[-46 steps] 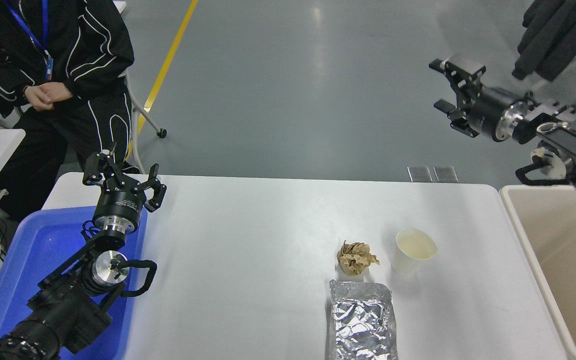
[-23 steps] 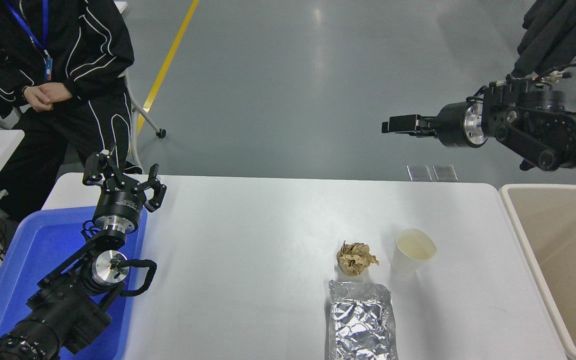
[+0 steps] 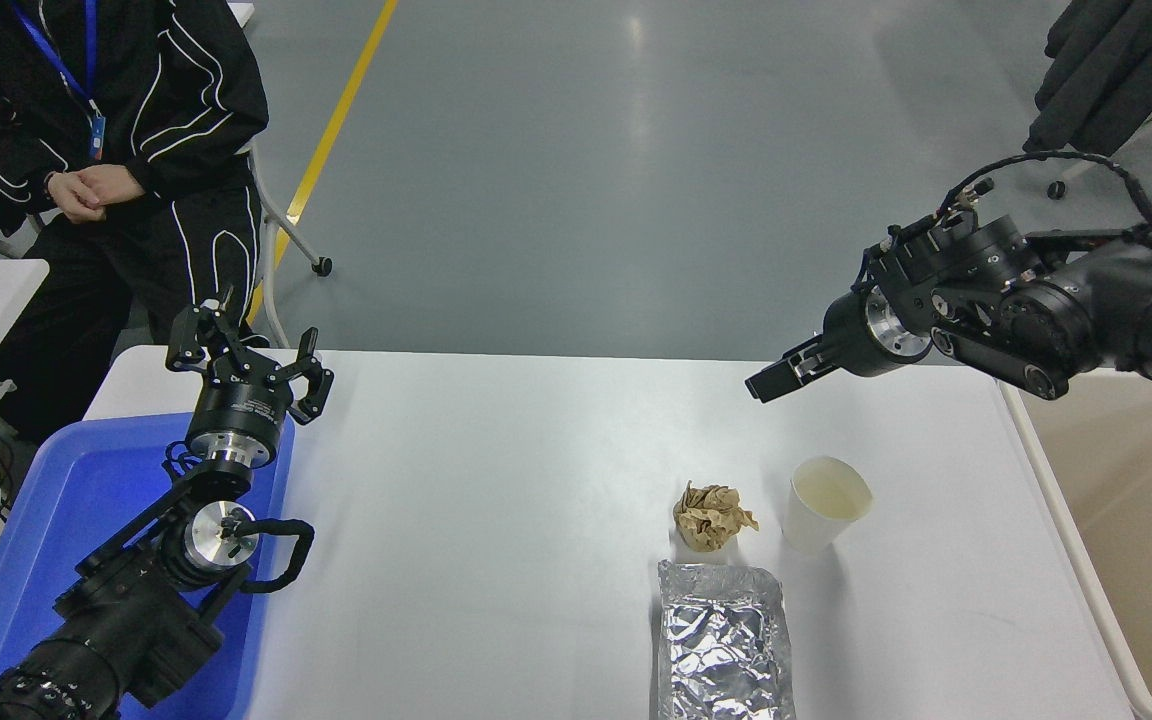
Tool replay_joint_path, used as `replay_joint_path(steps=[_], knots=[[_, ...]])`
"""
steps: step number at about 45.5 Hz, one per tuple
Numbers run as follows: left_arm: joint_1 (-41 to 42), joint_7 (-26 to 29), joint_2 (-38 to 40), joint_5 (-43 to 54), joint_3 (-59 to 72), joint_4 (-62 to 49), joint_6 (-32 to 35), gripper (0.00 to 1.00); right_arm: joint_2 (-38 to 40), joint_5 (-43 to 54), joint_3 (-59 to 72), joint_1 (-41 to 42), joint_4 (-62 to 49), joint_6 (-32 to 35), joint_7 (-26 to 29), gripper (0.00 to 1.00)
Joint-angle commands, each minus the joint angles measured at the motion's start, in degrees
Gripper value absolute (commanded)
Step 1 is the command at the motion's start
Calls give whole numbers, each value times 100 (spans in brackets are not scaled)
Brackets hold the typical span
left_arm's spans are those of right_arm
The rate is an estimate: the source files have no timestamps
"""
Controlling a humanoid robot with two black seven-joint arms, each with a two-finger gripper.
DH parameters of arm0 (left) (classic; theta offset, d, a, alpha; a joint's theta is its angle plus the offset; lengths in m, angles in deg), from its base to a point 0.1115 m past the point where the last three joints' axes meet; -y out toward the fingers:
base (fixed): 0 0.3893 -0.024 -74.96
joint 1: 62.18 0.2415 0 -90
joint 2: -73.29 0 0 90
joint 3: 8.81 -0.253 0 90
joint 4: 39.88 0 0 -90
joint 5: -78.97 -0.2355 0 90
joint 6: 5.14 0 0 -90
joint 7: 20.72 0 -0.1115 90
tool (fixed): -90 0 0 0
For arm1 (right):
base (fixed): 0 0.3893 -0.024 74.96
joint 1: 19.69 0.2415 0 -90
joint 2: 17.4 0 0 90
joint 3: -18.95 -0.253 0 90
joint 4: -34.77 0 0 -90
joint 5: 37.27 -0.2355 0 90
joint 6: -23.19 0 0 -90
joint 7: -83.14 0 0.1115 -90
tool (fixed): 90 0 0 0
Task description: Dispose of the paper cup in the dustbin
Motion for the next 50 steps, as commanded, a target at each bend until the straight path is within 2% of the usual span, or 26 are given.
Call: replay_joint_path(steps=[1,12,50], knots=[[0,-3,1,0,0,0,0,100,283,250,162,-3,325,-7,-2,99],[0,-3,1,0,0,0,0,100,485,259,153,-223,307,-51,-2,99],[0,-2,1,0,0,0,0,100,362,259,136,-1128,-264,-640,7,97]])
